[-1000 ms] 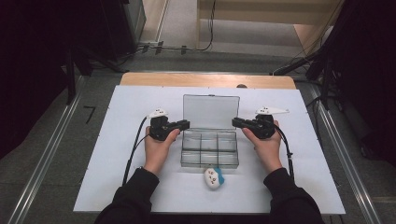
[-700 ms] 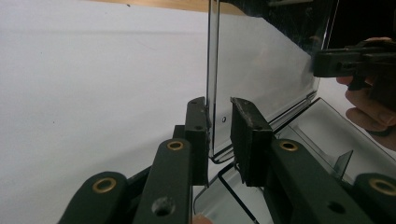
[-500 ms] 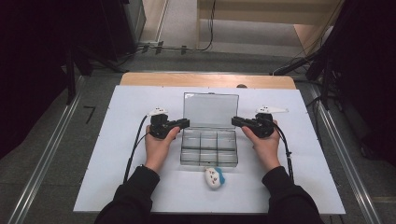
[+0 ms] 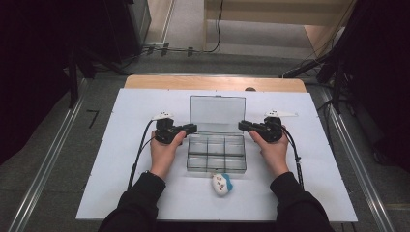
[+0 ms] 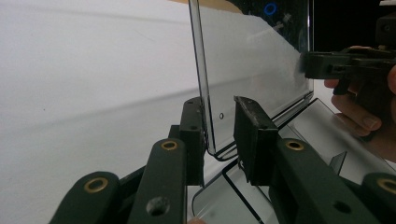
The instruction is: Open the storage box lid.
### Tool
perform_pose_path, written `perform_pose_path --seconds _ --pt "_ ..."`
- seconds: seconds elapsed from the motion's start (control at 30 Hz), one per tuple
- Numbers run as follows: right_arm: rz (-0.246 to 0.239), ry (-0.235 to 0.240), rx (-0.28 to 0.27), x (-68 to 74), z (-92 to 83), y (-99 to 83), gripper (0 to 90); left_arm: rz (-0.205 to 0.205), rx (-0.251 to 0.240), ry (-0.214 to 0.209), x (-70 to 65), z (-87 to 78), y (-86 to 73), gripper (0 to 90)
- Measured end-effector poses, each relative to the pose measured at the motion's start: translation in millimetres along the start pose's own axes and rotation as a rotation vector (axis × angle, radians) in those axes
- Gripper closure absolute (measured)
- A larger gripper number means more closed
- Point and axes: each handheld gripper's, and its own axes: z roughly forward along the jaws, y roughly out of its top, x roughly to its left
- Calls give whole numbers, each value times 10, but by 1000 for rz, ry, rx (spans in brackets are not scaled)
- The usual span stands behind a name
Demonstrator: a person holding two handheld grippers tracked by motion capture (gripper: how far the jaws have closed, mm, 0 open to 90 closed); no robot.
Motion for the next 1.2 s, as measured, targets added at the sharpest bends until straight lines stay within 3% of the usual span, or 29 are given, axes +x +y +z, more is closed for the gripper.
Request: perform_pose_path --seconds 0.6,1.2 --pt "4 -13 2 3 50 -18 673 -30 -3 -14 33 -7 -23 718" --pt "61 -4 21 -38 101 -64 602 -51 4 4 51 -2 -24 658"
